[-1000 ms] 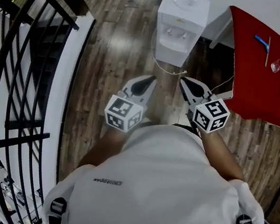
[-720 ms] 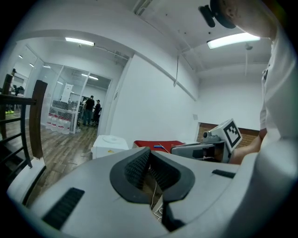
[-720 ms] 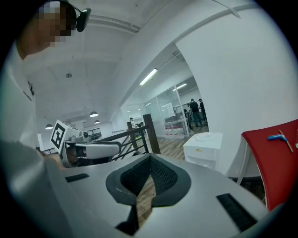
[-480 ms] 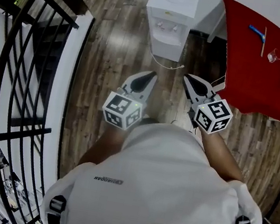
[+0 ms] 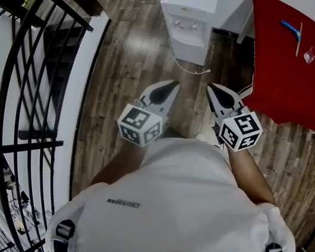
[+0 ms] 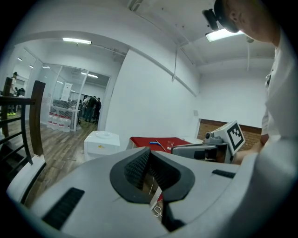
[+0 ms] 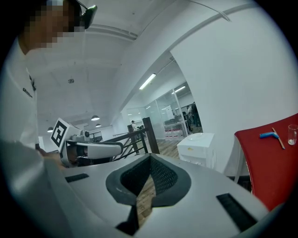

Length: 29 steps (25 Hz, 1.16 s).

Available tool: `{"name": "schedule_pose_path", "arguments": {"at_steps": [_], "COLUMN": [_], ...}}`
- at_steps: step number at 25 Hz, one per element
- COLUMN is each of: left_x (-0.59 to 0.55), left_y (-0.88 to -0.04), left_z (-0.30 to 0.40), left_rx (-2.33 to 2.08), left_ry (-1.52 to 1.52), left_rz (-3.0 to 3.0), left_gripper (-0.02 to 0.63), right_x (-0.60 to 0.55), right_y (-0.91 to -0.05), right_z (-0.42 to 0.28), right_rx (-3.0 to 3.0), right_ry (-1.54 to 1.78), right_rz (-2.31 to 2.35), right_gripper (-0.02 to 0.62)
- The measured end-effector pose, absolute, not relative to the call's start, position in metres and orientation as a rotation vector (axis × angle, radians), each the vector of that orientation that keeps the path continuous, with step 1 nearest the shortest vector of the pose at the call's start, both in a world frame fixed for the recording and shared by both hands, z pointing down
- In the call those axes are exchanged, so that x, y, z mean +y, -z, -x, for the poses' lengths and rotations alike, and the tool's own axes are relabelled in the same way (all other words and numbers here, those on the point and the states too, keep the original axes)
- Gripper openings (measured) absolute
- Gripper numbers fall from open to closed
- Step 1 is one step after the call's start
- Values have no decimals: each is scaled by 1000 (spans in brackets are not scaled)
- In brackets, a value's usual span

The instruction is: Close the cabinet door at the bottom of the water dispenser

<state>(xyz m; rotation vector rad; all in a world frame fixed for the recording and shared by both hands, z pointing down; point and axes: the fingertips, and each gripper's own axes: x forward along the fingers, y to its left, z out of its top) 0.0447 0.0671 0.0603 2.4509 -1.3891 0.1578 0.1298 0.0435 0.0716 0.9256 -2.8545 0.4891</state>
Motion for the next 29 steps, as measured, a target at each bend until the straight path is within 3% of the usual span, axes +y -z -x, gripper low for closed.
{"name": "schedule_pose_path", "arguments": {"at_steps": [29], "left_x": [11], "left_y": [-51], "left_z": [32], "left_rx": [-1264], "left_ry": [-204], "left_rz": [-2571], "left_gripper": [-5], "right_x": [2], "right_y": [-56], "right_z": [-62], "right_rx": [-2778], "right_ry": [-405], "right_rz": [-1106], "right_gripper": [21]}}
